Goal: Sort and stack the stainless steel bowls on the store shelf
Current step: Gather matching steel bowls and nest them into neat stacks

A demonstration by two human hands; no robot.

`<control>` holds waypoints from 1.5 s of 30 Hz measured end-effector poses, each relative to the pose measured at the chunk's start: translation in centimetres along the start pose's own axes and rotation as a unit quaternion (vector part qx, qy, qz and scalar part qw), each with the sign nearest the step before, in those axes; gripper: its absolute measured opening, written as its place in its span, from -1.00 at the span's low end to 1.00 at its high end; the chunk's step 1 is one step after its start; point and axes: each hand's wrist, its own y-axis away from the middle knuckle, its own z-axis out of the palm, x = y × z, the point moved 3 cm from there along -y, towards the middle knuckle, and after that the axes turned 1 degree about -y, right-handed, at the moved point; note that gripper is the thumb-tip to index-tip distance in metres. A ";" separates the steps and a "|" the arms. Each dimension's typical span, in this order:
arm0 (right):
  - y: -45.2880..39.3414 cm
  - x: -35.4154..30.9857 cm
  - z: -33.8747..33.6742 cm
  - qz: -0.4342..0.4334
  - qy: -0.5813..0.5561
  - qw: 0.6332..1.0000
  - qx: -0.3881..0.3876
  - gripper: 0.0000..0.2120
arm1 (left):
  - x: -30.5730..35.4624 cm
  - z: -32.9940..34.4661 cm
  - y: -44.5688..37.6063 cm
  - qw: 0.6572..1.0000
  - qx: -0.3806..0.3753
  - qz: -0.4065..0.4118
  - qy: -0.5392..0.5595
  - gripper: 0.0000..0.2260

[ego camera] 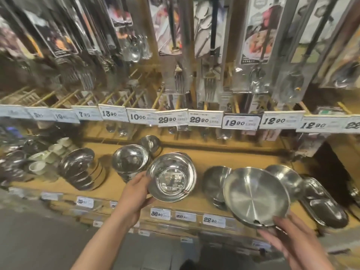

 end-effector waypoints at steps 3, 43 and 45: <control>-0.4 0.3 1.5 0.008 0.010 1.000 -0.028 -0.71 | 0.0 -2.7 -0.1 0.997 0.062 -0.008 0.034 -0.88; -1.9 5.4 12.5 -0.036 -0.024 0.996 0.072 -0.91 | 7.4 -12.4 -23.3 0.883 0.052 0.207 -0.418 -0.93; -2.0 5.5 12.4 -0.035 -0.031 0.996 0.071 -0.91 | 7.5 -12.5 -22.9 0.890 0.047 0.200 -0.408 -0.90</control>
